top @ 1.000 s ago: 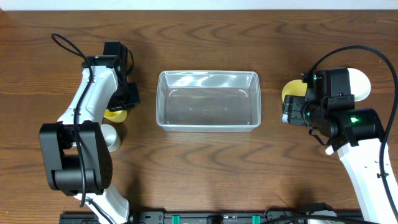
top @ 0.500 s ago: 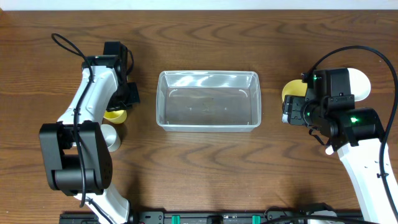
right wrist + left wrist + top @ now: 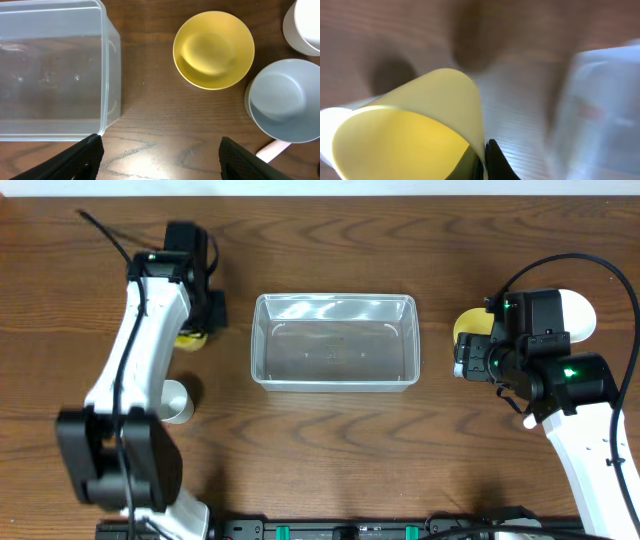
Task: Pack container
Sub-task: 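Carry the yellow cup into the container's left corner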
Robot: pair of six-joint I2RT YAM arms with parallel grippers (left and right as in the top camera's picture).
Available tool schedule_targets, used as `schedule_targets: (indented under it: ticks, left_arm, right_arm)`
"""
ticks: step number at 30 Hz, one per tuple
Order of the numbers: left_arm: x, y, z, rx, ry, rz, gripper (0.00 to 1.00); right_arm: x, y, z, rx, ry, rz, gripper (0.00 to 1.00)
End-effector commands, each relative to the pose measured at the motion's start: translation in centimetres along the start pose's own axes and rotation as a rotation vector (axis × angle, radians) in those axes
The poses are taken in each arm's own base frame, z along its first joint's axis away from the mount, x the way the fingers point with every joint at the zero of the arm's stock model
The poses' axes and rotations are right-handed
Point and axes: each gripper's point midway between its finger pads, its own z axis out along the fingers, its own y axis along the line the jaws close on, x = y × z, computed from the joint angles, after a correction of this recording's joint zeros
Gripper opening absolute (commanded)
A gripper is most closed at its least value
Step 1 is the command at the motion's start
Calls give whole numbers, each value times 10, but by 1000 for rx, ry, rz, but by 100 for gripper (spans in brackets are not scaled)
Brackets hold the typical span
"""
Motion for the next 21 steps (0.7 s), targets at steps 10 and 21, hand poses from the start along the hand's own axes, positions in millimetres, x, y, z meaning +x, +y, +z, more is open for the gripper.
schedule_targets:
  ticks: [10,21]
  left_arm:
    - [32,-149,-63,171,-133,494,6]
    - [43,-158,-7,184,36,501,6]
  right_arm:
    - [-4,-2,-1,6,-13,25,76]
    - [-4,-2,-1,8,-9,25,76]
